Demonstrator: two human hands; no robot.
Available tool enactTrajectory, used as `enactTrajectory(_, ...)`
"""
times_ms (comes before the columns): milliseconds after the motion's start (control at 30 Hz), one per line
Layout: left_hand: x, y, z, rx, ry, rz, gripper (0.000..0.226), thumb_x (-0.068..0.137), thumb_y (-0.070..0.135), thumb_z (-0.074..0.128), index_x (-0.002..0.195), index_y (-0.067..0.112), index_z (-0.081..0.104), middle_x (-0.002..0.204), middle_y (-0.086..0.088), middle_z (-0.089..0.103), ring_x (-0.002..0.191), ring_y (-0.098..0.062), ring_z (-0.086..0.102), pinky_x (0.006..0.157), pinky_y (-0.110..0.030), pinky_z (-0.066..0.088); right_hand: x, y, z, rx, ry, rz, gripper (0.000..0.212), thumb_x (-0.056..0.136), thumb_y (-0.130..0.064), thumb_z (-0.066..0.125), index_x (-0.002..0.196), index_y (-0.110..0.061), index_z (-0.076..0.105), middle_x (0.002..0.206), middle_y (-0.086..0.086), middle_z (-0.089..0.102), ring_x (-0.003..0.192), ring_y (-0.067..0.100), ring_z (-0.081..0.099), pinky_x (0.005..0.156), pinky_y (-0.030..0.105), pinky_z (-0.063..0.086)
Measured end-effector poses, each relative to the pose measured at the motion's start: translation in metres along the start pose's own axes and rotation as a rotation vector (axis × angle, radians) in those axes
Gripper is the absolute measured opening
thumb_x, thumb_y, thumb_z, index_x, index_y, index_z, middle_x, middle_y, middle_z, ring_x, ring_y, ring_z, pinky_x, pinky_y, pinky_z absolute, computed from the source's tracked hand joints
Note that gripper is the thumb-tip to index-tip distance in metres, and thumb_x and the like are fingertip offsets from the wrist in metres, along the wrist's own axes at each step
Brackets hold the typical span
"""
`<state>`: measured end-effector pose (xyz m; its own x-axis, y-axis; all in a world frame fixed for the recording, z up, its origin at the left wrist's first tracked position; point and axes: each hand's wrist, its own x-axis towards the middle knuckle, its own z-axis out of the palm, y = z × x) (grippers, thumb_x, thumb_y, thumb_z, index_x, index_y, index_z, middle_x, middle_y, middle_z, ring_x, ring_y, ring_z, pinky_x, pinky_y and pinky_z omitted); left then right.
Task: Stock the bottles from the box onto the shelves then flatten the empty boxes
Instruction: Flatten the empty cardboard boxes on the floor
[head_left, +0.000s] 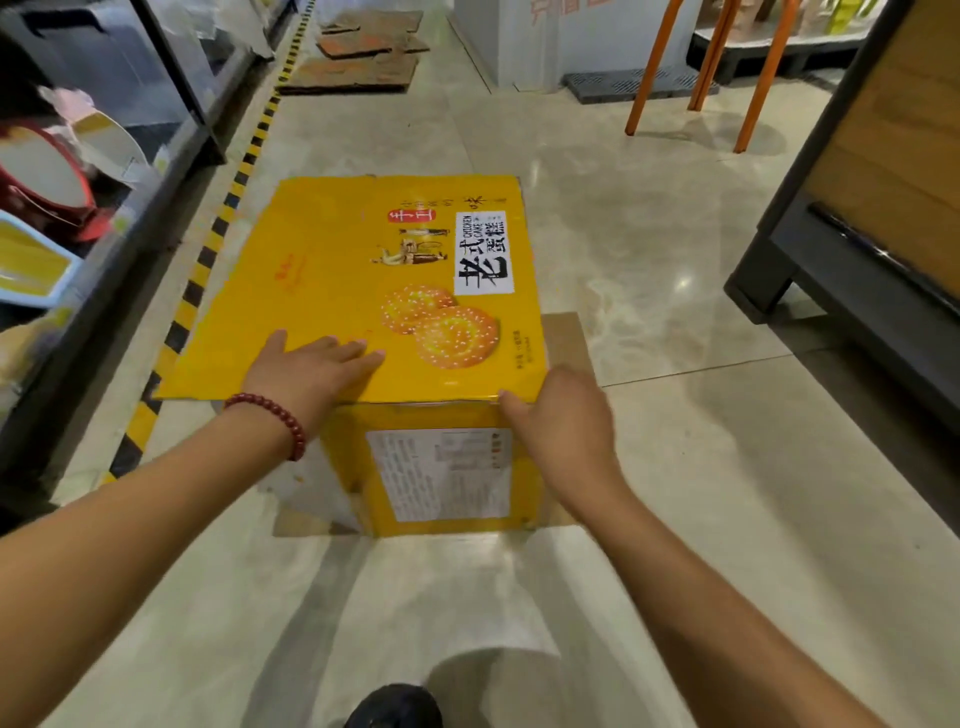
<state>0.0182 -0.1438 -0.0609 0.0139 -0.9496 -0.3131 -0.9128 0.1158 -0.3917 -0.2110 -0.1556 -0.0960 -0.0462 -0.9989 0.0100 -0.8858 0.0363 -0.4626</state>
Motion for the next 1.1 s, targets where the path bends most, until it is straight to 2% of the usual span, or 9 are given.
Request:
enactTrajectory(100,0.0,-0.019,0.005,-0.083,-0.085,-0.139,0.064,0.092,0.005,0.046,0.146,0.03,0.022,0.157,0.004,0.013,0.144,-0.018,0.018,0.111,-0.054,0.021,-0.033,-0.026,0.02,0.12,-0.076,-0.135,0.036,0.087,-0.044,0.056,0.097,-0.009,0.057,0.1,0.011,0.059,0.097,0.028,0.055,0.071,0.034,0.038)
enactTrajectory(200,-0.002,-0.018,-0.006,-0.236,-0.034,-0.135,0.029,0.084,0.008,0.054,0.102,0.029,0.06,0.122,-0.002,0.053,0.124,-0.025,0.046,0.102,-0.05,0.037,-0.051,-0.039,0.034,0.534,-0.385,-0.246,0.02,0.087,-0.026,0.063,0.097,-0.009,0.064,0.099,0.007,0.065,0.096,0.02,0.059,0.08,0.031,0.045)
enactTrajectory(300,-0.003,-0.006,-0.004,-0.502,0.171,-0.048,0.031,0.092,0.018,0.047,0.121,0.022,0.058,0.125,-0.006,0.059,0.111,-0.027,0.055,0.089,-0.043,0.049,-0.064,-0.032,0.048,0.679,-0.87,-0.285,0.045,0.091,-0.017,0.062,0.135,-0.015,0.051,0.136,-0.001,0.052,0.121,0.007,0.048,0.088,0.006,0.039)
enactTrajectory(500,-0.011,0.004,0.024,-0.507,0.181,0.081,0.058,0.095,0.04,0.044,0.147,0.023,0.026,0.156,0.0,0.018,0.145,-0.017,0.014,0.114,-0.033,0.021,-0.076,-0.016,0.085,0.807,-0.803,0.126,0.011,0.092,-0.034,0.058,0.085,-0.032,0.05,0.084,-0.014,0.053,0.083,0.006,0.053,0.067,0.018,0.04)
enactTrajectory(600,-0.014,0.0,0.032,-0.528,0.219,0.125,0.059,0.094,0.041,0.045,0.147,0.023,0.026,0.157,0.001,0.017,0.145,-0.016,0.01,0.115,-0.031,0.017,-0.082,-0.023,0.094,0.988,-0.952,0.287,0.049,0.094,-0.044,0.052,0.135,-0.022,0.041,0.131,-0.007,0.051,0.112,0.009,0.05,0.088,0.016,0.039)
enactTrajectory(667,-0.019,-0.003,0.035,-0.539,0.242,0.142,0.058,0.094,0.045,0.045,0.145,0.022,0.031,0.156,0.001,0.02,0.145,-0.016,0.013,0.114,-0.031,0.018,-0.083,-0.035,0.104,1.216,-0.984,0.413,0.048,0.094,-0.039,0.053,0.136,-0.018,0.042,0.126,-0.007,0.058,0.105,0.008,0.057,0.092,0.019,0.045)
enactTrajectory(900,-0.045,-0.015,0.041,-0.569,0.264,0.25,0.11,0.061,0.093,0.011,0.141,0.023,0.039,0.15,0.005,0.033,0.142,-0.012,0.022,0.11,-0.029,0.025,-0.089,-0.026,0.107,1.405,-0.265,0.592,0.023,0.086,-0.021,0.065,0.106,-0.01,0.062,0.101,0.01,0.07,0.092,0.025,0.067,0.069,0.029,0.054)
enactTrajectory(1000,-0.048,-0.017,0.034,-0.661,0.36,0.2,0.107,0.07,0.088,0.001,0.138,0.018,0.044,0.143,-0.001,0.046,0.136,-0.017,0.036,0.104,-0.03,0.033,-0.091,-0.022,0.068,1.42,0.048,0.271,0.025,0.088,-0.022,0.062,0.112,-0.022,0.055,0.106,-0.004,0.063,0.097,0.009,0.062,0.071,0.015,0.051)
enactTrajectory(1100,-0.053,-0.021,0.015,-0.846,0.626,0.068,0.092,0.083,0.076,0.005,0.139,0.014,0.043,0.143,-0.006,0.044,0.134,-0.02,0.038,0.106,-0.031,0.029,-0.084,-0.04,0.036,1.419,-0.012,-0.206,0.048,0.08,-0.044,0.054,0.127,-0.037,0.044,0.126,-0.02,0.054,0.118,-0.001,0.051,0.093,0.019,0.045)
